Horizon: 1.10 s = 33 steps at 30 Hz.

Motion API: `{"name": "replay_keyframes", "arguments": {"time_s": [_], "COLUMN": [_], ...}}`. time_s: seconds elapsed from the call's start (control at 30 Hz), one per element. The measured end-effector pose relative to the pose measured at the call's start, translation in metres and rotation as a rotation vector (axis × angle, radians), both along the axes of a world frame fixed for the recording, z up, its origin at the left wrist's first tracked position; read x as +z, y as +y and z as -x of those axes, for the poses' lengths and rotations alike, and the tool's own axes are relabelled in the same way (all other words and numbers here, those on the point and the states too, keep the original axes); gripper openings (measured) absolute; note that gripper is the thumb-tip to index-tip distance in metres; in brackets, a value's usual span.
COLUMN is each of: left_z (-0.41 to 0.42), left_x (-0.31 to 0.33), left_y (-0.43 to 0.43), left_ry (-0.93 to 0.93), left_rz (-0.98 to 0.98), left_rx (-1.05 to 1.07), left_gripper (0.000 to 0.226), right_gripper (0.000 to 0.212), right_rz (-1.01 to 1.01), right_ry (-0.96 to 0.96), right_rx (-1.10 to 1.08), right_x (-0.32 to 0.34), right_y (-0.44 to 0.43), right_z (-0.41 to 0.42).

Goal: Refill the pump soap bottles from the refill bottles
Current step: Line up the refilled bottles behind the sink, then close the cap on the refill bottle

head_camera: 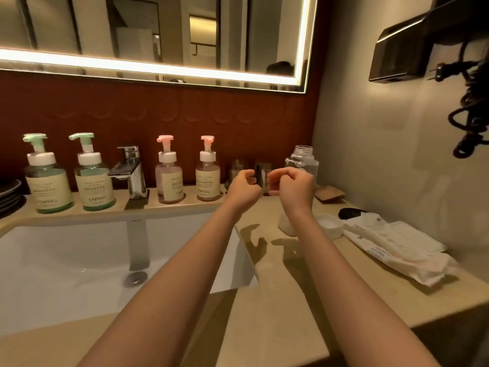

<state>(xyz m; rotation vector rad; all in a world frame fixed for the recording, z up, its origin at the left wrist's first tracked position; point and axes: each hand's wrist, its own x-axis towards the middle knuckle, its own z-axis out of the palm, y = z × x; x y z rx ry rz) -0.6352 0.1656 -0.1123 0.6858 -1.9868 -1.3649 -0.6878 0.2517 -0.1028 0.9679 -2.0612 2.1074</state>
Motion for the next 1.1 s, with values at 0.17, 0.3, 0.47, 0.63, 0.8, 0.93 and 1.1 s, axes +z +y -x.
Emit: {"name": "replay_keyframes", "arguments": {"time_s": [0.17, 0.3, 0.47, 0.63, 0.8, 0.93, 1.1], "left_z": [0.012, 0.019, 0.041, 0.058, 0.063, 0.07, 0.064], "left_x": [-0.007, -0.033, -0.041, -0.038, -0.055, -0.052, -0.048], "left_y": [0.025, 0.028, 0.04, 0.039, 0.034, 0.034, 0.036], "left_ry": [0.02, 0.038, -0.013, -0.06, -0.052, 0.014, 0.145], "left_rz": [0.01, -0.164, -0.017, 0.167, 0.077, 0.105, 0.105], "left_rx": [-0.055, -0.035, -0.041, 0.0, 0.019, 0.1, 0.118], "left_gripper": [0.069, 0.088, 0.104, 0.108, 0.104, 0.086, 0.072], "right_gripper": [0.022, 0.074, 0.088, 0.064, 0.05, 0.05, 0.046], "right_rz": [-0.281, -0.902, -1.141, -1.393, -1.395, -1.289, -1.015], "right_ry": [0.272, 0.298, 0.184, 0.263, 0.266, 0.336, 0.407], "right_rx": [-0.434, -0.363, -0.172, -0.193, -0.223, -0.199, -0.269], "right_x": [-0.015, -0.04, -0.053, -0.057, -0.056, -0.054, -0.05], "right_y": [0.028, 0.042, 0.038, 0.03, 0.023, 0.021, 0.023], "right_z": [0.024, 0.056, 0.075, 0.076, 0.083, 0.083, 0.081]}}
